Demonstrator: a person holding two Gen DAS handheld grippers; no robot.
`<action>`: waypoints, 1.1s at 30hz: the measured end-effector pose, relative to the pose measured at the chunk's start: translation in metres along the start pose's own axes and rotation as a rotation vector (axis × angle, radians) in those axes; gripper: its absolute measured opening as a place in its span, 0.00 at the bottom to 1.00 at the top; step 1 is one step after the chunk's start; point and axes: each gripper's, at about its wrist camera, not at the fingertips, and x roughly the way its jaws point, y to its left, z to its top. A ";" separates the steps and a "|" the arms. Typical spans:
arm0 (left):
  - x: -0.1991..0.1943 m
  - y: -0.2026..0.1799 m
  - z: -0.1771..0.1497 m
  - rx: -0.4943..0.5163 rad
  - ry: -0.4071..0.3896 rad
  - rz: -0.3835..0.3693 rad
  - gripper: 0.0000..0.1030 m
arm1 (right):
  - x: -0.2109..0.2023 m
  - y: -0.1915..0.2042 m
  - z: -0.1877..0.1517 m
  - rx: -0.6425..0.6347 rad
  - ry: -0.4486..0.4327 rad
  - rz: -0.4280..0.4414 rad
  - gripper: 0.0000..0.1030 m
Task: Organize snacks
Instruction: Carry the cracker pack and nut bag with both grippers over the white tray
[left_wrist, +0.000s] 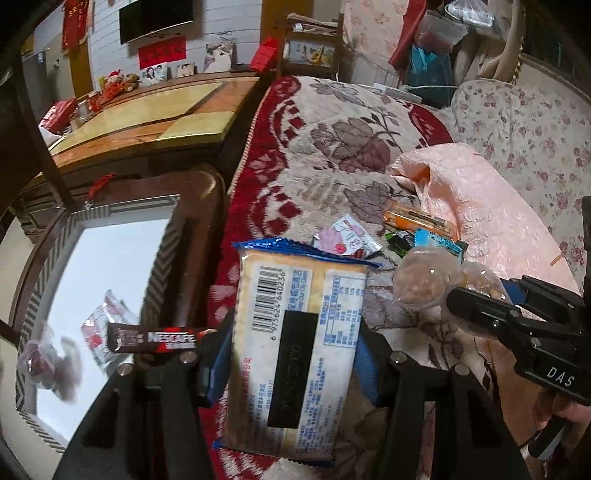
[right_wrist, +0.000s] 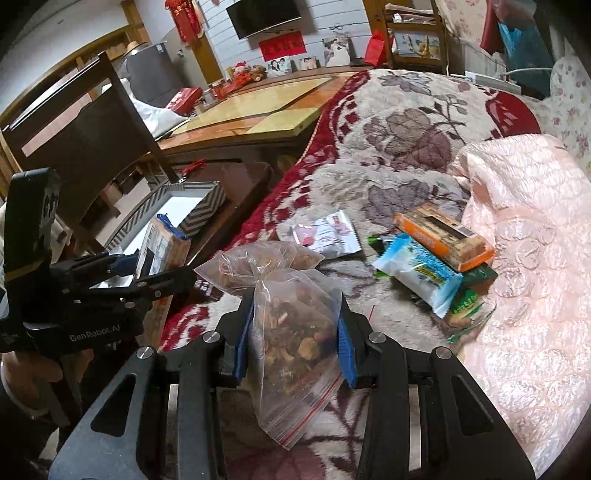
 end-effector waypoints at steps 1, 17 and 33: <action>-0.002 0.002 0.000 -0.005 -0.003 0.004 0.57 | 0.000 0.003 0.000 -0.004 0.001 0.002 0.36; -0.026 0.030 -0.007 -0.067 -0.045 0.056 0.57 | 0.000 0.040 0.004 -0.066 0.011 0.025 0.36; -0.044 0.059 -0.012 -0.121 -0.065 0.102 0.57 | 0.004 0.076 0.013 -0.132 0.006 0.063 0.36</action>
